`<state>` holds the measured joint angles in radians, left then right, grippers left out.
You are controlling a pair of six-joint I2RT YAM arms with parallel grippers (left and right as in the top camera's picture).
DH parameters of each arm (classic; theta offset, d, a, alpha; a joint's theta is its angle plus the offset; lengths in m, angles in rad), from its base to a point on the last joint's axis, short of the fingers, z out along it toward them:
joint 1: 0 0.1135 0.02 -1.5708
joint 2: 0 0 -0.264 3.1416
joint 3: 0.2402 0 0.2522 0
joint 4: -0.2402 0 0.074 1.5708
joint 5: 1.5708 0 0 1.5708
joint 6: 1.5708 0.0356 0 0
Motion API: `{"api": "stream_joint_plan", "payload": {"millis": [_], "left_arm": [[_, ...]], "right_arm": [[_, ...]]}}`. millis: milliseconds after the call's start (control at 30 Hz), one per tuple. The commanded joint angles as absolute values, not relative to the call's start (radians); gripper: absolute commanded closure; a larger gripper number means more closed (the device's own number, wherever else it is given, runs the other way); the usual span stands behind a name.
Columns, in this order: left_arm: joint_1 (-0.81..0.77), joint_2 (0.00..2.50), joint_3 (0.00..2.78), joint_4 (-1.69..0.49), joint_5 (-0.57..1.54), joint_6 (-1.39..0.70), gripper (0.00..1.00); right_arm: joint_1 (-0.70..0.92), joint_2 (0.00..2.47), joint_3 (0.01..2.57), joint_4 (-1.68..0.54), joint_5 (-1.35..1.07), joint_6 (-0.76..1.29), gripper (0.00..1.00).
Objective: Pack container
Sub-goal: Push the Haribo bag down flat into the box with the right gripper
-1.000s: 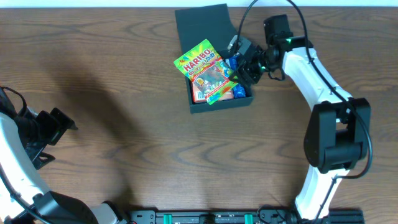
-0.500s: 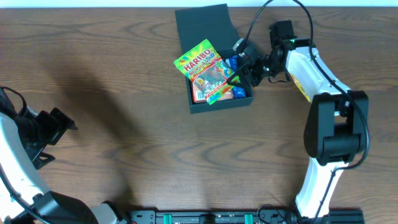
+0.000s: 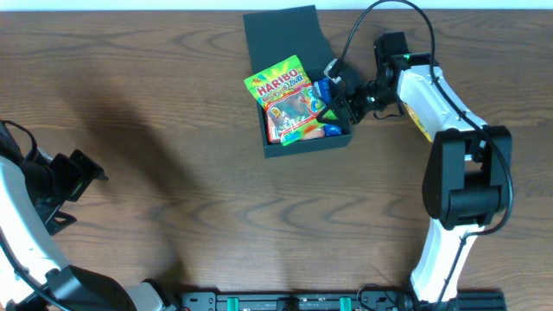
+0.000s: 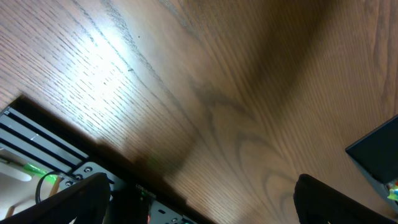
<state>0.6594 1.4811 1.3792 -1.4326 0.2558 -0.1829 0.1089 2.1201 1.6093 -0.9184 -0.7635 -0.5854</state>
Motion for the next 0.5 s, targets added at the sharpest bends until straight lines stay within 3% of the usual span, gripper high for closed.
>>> {"api": "stream_joint_plan", "payload": {"millis": [0,233,467], "left_arm": [[0.663,1.478,1.39,-1.436,0.252,-0.183,0.05],[0.663,1.478,1.39,-1.436,0.252,-0.183,0.05],[0.663,1.478,1.39,-1.435,0.252,-0.183,0.05]], "right_arm": [[0.125,2.132,1.626,-0.937,-0.786,-0.58,0.48],[0.16,2.132,1.626,-0.954,-0.805,-0.573,0.53],[0.197,2.132,1.626,-0.958,-0.82,-0.569,0.67]]}}
